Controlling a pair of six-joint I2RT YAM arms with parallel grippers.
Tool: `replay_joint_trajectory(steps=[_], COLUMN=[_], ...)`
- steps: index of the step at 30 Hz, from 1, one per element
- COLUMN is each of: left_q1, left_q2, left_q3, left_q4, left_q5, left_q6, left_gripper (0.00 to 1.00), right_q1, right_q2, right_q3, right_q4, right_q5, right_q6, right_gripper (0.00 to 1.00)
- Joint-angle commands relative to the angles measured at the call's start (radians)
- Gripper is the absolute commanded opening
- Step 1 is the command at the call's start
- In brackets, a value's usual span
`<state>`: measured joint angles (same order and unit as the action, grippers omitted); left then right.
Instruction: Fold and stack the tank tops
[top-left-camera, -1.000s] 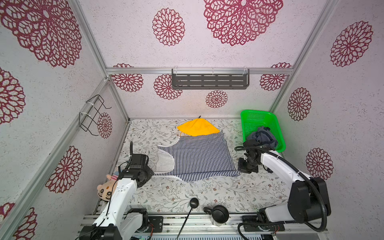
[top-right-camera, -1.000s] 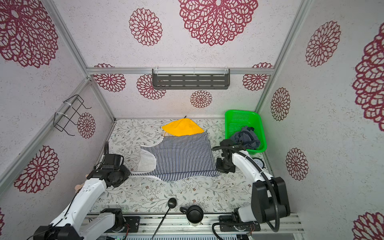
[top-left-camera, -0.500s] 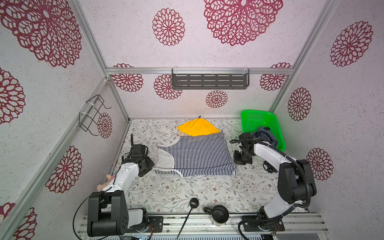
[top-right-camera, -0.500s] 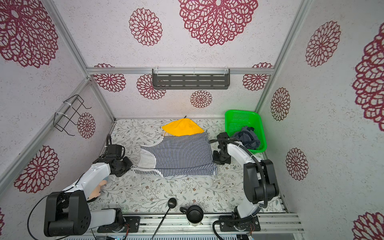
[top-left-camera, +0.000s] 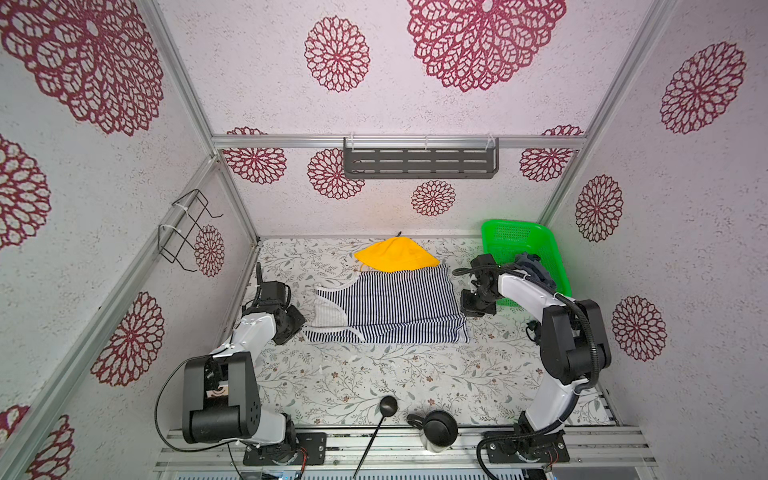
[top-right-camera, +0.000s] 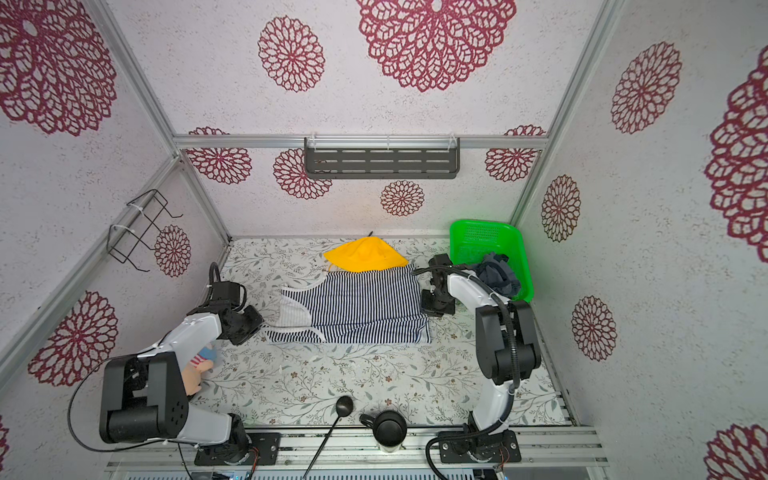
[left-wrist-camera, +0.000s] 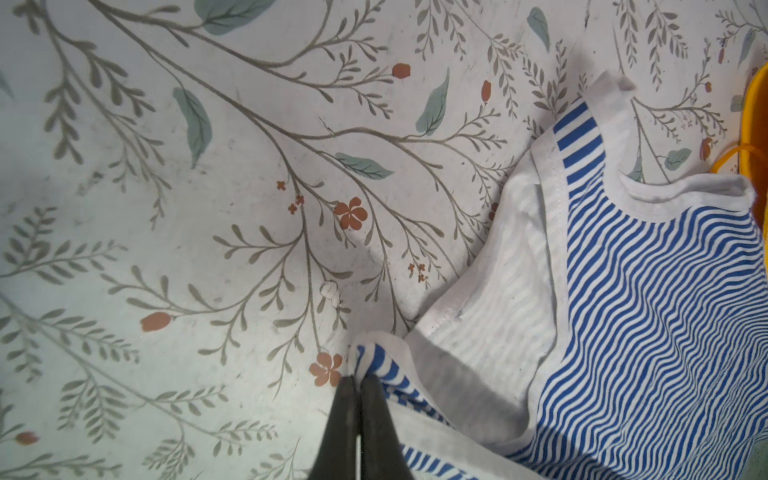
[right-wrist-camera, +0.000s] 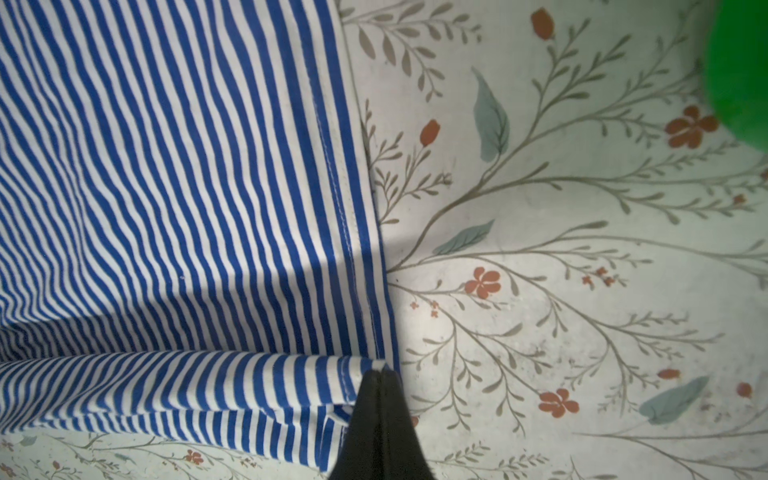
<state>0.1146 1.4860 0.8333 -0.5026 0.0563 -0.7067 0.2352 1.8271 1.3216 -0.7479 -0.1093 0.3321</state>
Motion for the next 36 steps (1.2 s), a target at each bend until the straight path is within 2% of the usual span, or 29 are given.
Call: replay_joint_trajectory(steps=[1,12,14,15,16,20,22,24,26,29,31,34,36], left_q1=[0.015,0.037,0.04,0.042,0.044,0.051,0.054,0.054,0.044,-0.027,-0.148,-0.363,-0.469], left_q2=[0.016,0.086,0.115,0.125,0.128,0.089,0.054,0.014,-0.047,-0.134,-0.168,-0.178,-0.174], left_q3=[0.029,0.058,0.064,0.069,0.075,0.123,0.161,0.198,0.216,0.204,0.163,0.076,0.008], left_q4=[0.039,0.069,0.08,0.082,0.081,0.052,0.008,-0.043,-0.087,-0.13,-0.127,-0.053,0.036], left_q5=[0.005,0.011,0.016,0.016,0.014,-0.011,-0.03,-0.051,-0.057,-0.043,-0.02,0.003,0.01], left_q6=[0.018,0.029,0.036,0.037,0.038,0.063,0.087,0.106,0.111,0.071,-0.006,-0.158,-0.267], left_gripper=[0.0,0.0,0.13,0.17,0.25,0.68,0.8,0.84,0.84,0.73,0.59,0.48,0.39], right_q1=[-0.007,-0.008,-0.008,-0.009,-0.008,-0.009,-0.009,-0.003,0.017,0.091,0.147,0.174,0.185], right_q2=[0.005,0.057,0.057,0.054,0.046,0.003,-0.033,-0.081,-0.14,-0.209,-0.223,-0.237,-0.243], right_q3=[0.043,0.091,0.085,0.084,0.085,0.106,0.098,0.071,0.021,-0.073,-0.114,-0.183,-0.219], right_q4=[0.0,0.023,0.051,0.065,0.078,0.07,0.057,0.044,0.033,0.05,0.058,0.12,0.167], right_q5=[0.003,-0.008,-0.023,-0.032,-0.043,-0.047,-0.037,-0.035,-0.035,-0.054,-0.027,-0.025,-0.029], right_q6=[-0.02,-0.024,-0.026,-0.031,-0.035,-0.063,-0.084,-0.098,-0.095,-0.058,-0.023,0.046,0.084], right_gripper=[0.0,0.0,0.0,0.03,0.12,0.39,0.47,0.48,0.47,0.36,0.28,0.18,0.14])
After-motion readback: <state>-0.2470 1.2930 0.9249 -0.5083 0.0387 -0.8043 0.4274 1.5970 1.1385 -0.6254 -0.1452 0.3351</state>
